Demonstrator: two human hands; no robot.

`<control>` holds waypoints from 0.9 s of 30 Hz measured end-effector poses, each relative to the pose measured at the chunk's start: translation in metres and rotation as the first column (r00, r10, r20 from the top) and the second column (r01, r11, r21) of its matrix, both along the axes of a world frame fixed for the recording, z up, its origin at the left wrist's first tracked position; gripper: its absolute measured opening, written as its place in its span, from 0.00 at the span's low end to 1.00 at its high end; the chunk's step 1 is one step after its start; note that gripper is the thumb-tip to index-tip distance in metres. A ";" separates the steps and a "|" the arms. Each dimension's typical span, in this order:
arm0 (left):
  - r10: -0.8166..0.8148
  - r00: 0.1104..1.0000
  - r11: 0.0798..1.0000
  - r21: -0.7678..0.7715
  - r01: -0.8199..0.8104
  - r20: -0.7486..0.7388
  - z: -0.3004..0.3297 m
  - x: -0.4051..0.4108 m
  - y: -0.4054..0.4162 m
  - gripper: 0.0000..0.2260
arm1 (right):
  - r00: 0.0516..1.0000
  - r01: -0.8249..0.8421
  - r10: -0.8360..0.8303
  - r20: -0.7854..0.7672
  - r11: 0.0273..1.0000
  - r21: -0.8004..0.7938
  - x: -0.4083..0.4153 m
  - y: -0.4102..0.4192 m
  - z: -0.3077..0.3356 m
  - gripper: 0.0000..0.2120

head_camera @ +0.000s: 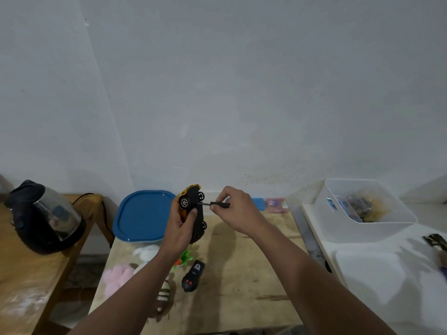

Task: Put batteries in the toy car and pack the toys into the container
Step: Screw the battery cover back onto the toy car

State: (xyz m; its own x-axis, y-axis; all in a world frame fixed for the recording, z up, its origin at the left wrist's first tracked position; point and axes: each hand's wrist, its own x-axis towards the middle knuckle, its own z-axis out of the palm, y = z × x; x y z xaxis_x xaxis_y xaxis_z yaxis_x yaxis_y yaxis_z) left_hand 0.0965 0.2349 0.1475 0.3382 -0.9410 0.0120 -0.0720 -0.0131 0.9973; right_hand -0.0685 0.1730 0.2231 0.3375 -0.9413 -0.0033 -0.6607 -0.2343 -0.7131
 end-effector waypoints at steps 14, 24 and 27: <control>-0.040 0.998 0.997 0.069 0.044 -0.054 0.003 0.003 -0.002 0.13 | 0.994 -0.024 0.023 -0.106 1.000 -0.003 0.003 -0.012 0.005 0.18; 0.034 0.984 0.992 0.123 -0.012 -0.175 0.004 0.005 -0.006 0.10 | 0.992 -0.122 0.123 -0.015 0.990 0.072 -0.006 -0.014 0.004 0.10; 0.048 0.978 0.991 0.131 -0.022 -0.202 0.004 0.005 -0.007 0.11 | 0.995 -0.089 0.089 0.039 0.996 0.008 -0.008 -0.013 0.001 0.10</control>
State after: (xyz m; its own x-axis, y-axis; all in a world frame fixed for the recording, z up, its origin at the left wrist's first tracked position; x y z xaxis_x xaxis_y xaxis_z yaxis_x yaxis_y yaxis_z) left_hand 0.1017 0.2276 0.1517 0.3538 -0.9179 -0.1800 0.1357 -0.1400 0.9808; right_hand -0.0763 0.1598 0.2239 0.4198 -0.9076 0.0022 -0.6098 -0.2839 -0.7400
